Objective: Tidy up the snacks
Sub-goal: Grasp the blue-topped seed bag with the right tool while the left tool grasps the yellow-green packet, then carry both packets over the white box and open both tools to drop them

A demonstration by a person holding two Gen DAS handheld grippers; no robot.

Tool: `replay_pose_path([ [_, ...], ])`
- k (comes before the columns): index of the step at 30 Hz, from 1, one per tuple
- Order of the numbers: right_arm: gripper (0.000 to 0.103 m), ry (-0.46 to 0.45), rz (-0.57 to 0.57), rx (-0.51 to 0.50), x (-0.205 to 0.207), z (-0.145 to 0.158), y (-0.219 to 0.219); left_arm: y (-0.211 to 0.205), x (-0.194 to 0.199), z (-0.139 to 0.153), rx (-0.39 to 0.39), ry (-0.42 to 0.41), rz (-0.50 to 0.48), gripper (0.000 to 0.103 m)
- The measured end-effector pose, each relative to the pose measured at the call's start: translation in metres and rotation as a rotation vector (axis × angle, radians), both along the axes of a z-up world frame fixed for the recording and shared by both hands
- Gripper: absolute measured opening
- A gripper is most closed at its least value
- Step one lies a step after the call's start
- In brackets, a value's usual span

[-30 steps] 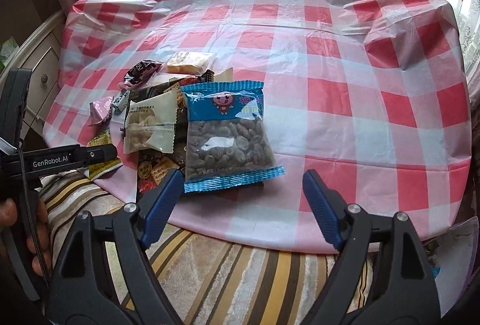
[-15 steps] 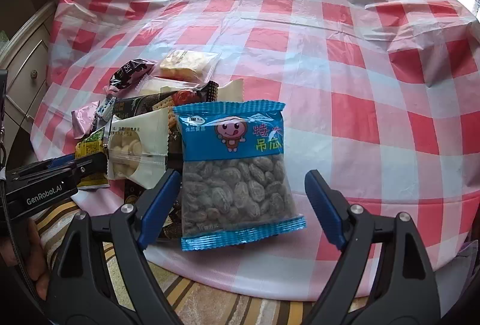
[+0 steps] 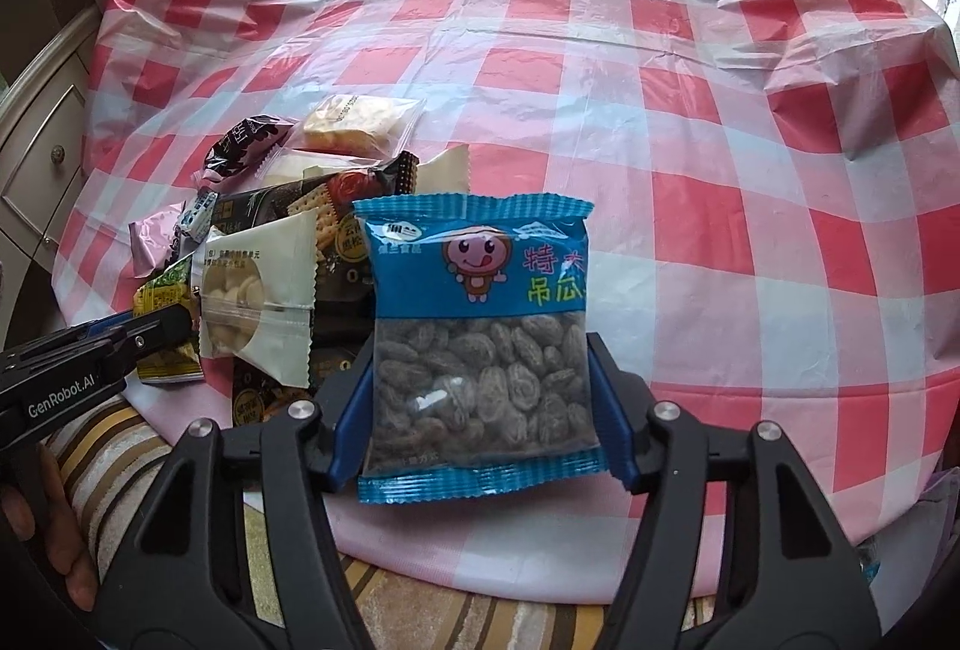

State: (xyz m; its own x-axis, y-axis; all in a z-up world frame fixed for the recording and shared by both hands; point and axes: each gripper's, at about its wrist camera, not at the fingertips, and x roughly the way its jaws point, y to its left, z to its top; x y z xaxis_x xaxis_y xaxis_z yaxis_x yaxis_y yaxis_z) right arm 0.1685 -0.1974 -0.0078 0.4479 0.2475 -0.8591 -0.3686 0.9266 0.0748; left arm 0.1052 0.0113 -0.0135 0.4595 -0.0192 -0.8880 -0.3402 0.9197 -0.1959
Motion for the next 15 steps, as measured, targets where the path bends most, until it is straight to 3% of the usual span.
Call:
replay_pose_path([
  [15,0.064,-0.041,-0.039,0.032,-0.023,0.015,-0.021,-0.009,-0.021,0.02,0.075,-0.067,0.002,0.031],
])
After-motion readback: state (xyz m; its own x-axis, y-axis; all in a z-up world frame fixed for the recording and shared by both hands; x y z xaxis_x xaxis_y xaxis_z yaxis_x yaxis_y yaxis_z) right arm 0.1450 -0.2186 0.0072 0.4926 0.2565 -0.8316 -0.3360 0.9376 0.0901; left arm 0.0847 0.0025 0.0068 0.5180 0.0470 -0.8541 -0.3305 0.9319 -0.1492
